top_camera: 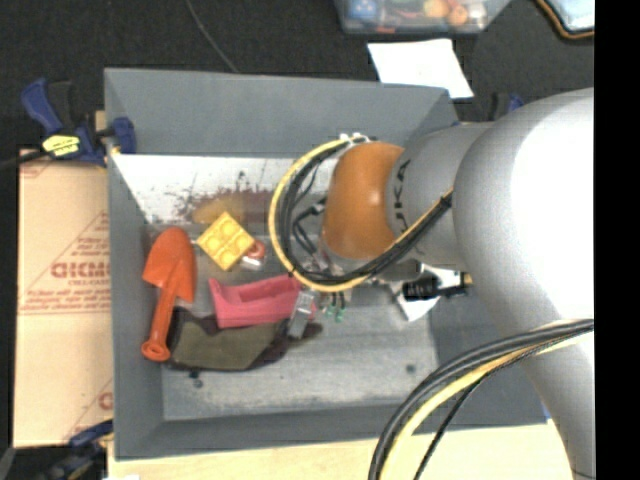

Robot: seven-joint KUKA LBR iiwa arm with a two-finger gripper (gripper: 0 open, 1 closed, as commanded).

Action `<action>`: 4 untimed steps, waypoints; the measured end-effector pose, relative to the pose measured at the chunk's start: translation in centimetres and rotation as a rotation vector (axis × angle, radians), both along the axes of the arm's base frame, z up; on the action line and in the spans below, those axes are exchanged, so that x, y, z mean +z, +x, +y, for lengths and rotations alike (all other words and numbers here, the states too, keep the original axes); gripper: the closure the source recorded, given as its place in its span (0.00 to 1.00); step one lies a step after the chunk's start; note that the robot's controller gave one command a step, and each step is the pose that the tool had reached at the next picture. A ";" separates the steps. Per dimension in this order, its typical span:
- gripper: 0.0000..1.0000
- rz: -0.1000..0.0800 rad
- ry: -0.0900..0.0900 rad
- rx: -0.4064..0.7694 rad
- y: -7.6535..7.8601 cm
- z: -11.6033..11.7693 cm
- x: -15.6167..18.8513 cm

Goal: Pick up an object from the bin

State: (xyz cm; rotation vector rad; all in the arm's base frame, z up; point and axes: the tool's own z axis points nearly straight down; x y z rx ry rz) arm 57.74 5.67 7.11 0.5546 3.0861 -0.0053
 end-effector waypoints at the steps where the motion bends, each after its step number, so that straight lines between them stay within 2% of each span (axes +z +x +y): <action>1: 1.00 0.000 0.000 0.001 0.0 0.0 0.0; 3: 1.00 -0.001 -0.002 0.005 -0.1 -0.1 1.3; 4: 1.00 0.013 -0.001 0.008 -0.4 -0.1 4.2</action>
Offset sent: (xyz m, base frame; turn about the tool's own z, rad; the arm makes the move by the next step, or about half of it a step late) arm 0.0000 0.0000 0.0115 -0.0004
